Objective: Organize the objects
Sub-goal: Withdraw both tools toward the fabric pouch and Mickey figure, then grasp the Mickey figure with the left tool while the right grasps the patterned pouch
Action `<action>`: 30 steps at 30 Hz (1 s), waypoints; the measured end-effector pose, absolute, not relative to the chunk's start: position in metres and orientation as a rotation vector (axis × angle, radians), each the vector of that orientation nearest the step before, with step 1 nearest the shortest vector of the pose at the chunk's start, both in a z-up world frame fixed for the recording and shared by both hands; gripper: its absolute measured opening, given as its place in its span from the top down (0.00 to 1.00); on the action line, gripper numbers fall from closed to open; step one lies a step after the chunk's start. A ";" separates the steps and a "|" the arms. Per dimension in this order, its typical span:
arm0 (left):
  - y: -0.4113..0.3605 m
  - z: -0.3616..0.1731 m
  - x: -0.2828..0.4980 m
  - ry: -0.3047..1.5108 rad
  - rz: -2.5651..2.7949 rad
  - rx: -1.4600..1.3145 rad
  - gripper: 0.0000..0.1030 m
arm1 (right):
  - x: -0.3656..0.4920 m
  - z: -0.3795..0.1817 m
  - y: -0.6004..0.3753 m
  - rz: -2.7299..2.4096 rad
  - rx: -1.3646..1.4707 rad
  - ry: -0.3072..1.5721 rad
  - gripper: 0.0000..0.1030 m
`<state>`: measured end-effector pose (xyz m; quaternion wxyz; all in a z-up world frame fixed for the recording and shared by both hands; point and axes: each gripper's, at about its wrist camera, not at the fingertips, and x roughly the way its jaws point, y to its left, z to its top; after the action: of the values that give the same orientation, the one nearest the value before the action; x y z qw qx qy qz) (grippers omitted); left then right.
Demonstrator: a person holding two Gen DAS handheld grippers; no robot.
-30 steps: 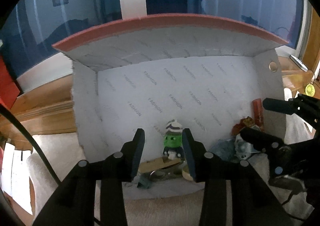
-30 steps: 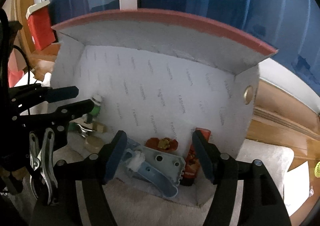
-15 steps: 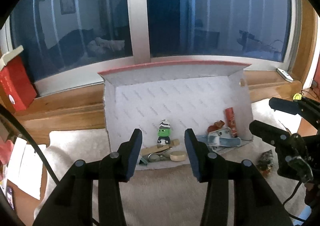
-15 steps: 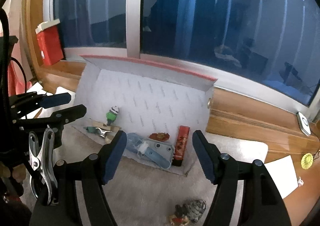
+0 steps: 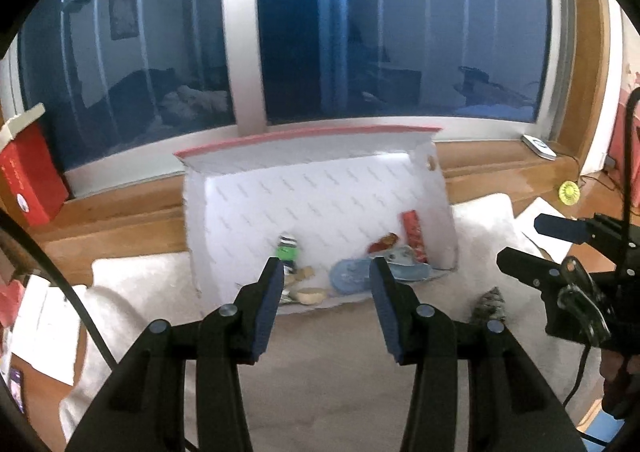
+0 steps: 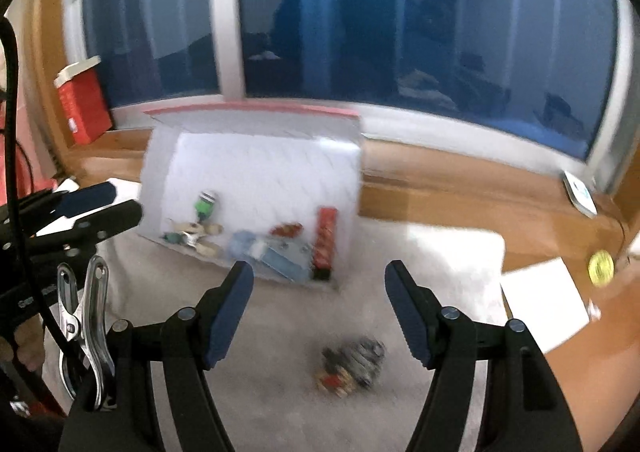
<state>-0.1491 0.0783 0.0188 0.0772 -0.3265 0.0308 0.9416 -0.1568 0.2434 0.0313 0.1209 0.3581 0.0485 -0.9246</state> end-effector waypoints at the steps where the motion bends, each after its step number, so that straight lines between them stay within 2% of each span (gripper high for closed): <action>1: 0.083 0.017 -0.148 0.092 2.807 -0.982 0.57 | -0.155 0.030 0.250 -2.712 1.059 0.130 0.32; 9: 0.124 -0.002 -0.145 0.094 2.699 -1.031 0.57 | -0.146 0.016 0.300 -2.782 1.165 0.076 0.32; 14: 0.152 -0.024 -0.153 0.029 2.576 -1.123 0.57 | -0.142 0.005 0.328 -2.782 1.227 0.059 0.32; 20: 0.187 -0.061 -0.168 -0.039 2.407 -1.250 0.57 | -0.133 -0.008 0.346 -2.765 1.280 0.168 0.32; 22: 0.198 -0.076 -0.175 -0.050 2.355 -1.324 0.49 | -0.130 -0.011 0.352 -2.755 1.298 0.168 0.32; 26: 0.213 -0.106 -0.185 -0.067 2.310 -1.409 0.49 | -0.124 -0.017 0.366 -2.742 1.332 0.164 0.32; 27: 0.215 -0.107 -0.184 -0.052 2.329 -1.386 0.52 | -0.123 -0.018 0.368 -2.740 1.339 0.163 0.32; 28: 0.218 -0.107 -0.183 -0.020 2.347 -1.363 0.64 | -0.122 -0.019 0.372 -2.742 1.343 0.160 0.32; 30: 0.222 -0.108 -0.183 0.017 2.353 -1.365 0.67 | -0.122 -0.020 0.375 -2.742 1.349 0.145 0.32</action>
<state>-0.1834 0.2216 -0.1076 0.2090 -0.4907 0.0062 0.8459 -0.1224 0.3751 -0.0199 0.0412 0.4406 0.0475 -0.8955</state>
